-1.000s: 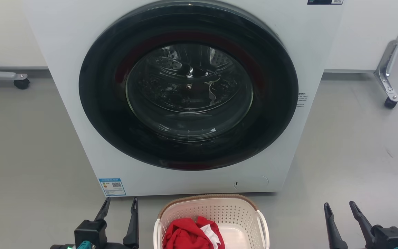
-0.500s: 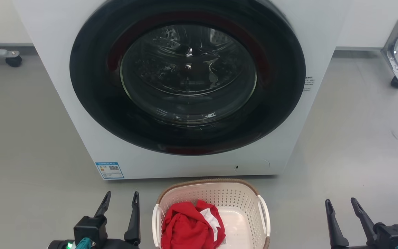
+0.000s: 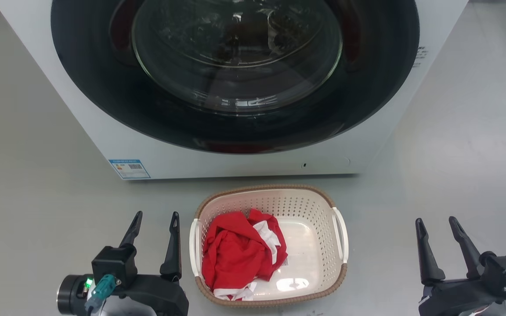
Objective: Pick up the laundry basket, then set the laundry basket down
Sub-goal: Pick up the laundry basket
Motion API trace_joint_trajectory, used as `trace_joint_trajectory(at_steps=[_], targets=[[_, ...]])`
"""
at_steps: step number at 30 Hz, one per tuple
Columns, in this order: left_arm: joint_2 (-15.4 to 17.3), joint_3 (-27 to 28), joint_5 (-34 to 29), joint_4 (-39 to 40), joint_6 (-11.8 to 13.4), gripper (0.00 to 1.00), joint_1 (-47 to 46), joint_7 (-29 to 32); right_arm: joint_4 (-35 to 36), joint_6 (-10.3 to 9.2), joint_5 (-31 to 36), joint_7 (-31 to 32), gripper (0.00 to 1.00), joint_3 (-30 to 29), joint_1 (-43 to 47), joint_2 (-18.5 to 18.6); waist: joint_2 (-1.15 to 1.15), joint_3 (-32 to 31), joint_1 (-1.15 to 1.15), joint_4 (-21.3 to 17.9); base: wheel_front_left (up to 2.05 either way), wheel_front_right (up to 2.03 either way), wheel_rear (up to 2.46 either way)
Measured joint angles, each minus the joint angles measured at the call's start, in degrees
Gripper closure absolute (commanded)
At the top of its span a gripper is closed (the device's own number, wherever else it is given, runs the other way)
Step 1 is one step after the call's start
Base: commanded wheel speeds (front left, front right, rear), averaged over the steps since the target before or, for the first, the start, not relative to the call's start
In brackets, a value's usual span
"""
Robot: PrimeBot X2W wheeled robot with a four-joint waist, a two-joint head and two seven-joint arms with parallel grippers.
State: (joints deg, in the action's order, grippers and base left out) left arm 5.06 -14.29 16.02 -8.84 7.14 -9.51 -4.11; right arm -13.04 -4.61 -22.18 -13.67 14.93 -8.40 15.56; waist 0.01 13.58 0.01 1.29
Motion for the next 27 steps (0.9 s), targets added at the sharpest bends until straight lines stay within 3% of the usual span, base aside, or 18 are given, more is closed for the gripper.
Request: trace_joint_trajectory(at_steps=[27], targets=[[-2.1,0.6,0.0,-3.2,0.0,0.00,-11.7,-1.0,0.0,0.59,0.1,1.0,0.00,0.1,-12.2,0.1,0.01,23.4,0.00,1.0,0.00,0.00,0.00]])
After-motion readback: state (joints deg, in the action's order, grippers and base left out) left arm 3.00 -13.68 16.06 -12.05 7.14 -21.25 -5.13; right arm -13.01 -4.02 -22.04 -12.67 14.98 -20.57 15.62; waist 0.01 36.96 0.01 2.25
